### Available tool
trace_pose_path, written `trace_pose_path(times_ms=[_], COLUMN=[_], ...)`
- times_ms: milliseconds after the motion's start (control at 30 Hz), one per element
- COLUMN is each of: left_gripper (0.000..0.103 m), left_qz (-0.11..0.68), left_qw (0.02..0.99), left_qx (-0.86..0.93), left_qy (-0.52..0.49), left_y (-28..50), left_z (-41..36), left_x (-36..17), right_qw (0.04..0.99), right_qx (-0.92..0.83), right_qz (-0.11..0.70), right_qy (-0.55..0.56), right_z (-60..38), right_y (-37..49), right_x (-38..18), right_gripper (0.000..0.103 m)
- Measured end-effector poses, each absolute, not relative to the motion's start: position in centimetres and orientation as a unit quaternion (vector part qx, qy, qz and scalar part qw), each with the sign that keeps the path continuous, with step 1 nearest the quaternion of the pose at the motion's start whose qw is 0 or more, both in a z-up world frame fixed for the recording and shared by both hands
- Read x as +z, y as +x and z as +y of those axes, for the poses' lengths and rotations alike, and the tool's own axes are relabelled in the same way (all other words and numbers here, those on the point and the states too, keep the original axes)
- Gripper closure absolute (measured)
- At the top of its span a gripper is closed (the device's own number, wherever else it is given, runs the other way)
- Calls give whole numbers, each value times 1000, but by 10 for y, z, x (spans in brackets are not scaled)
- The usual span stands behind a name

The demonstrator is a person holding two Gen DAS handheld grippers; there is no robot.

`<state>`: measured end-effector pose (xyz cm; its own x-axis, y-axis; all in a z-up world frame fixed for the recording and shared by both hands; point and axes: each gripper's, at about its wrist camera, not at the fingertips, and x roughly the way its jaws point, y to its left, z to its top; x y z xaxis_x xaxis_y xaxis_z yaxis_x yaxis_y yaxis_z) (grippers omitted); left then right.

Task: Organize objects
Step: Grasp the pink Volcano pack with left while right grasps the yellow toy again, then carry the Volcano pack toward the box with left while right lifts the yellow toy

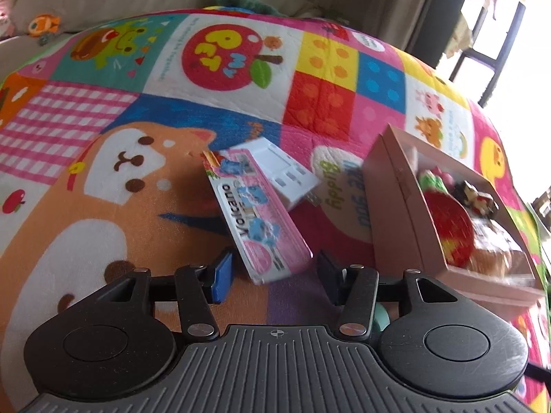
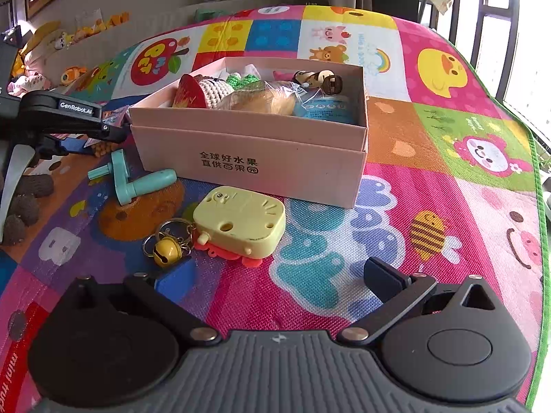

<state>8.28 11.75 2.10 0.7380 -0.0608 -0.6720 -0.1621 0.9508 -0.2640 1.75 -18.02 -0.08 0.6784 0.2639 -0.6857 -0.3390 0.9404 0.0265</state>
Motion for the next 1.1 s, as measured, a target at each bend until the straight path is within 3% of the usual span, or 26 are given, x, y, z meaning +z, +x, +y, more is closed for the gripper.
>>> trace_pose_path(times_ms=[233,367,567,800,1100], left_gripper=[47,48,48,48,55], left_qz=[392,391,328,396,386], left_qw=[913,908,922,893,909], left_qx=[-87,-97,14,88,55], left_qy=[-68,-115,-206,-194,-149], left_y=[25,10,61,144,113], left_z=[99,108,141,143,130], left_x=[23,31,56,25,21], right_qw=[910,911,913,913,913], right_qx=[169,169,167,167,167], right_qz=[375,372,369,369,368], right_qy=[-52,-53,-54,-53,-53], right_z=[-179,-180,-180,-180,-180], right_y=[21,20,19,18,18], right_x=[-1,-2,-2,-2,-2], right_gripper=[0,0,0,0,0])
